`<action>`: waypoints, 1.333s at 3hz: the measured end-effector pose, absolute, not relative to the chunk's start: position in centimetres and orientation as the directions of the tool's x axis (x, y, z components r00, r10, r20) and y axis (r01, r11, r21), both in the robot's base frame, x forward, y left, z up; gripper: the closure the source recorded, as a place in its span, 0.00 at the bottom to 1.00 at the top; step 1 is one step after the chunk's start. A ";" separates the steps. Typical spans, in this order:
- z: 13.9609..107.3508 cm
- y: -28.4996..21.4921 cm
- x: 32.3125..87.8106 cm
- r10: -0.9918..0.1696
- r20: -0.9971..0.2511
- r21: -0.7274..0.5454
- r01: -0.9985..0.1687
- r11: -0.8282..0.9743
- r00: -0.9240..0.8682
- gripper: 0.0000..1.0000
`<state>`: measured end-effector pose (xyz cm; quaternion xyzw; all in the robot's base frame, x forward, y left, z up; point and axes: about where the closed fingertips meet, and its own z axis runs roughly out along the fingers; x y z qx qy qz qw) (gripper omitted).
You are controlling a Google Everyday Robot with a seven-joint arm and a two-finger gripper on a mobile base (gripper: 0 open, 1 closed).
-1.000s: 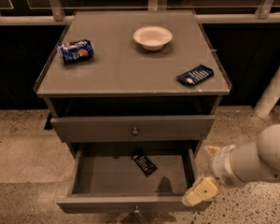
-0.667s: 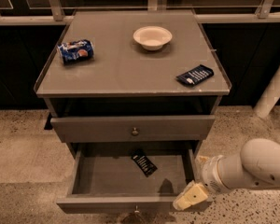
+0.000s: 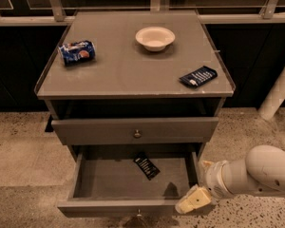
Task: Pick rxbar chocolate from middle drawer and place on counter
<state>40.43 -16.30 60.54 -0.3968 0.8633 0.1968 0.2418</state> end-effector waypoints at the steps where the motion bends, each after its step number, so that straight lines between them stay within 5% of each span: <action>1: 58.7 -14.2 42.2 -0.551 -0.642 0.167 -0.798 0.579 -0.534 0.00; 4: 55.6 -7.6 46.6 -0.549 -0.718 0.142 -0.862 0.487 -0.428 0.00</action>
Offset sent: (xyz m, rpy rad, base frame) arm 0.0700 0.0981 -0.0605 0.2134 -0.1217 0.1641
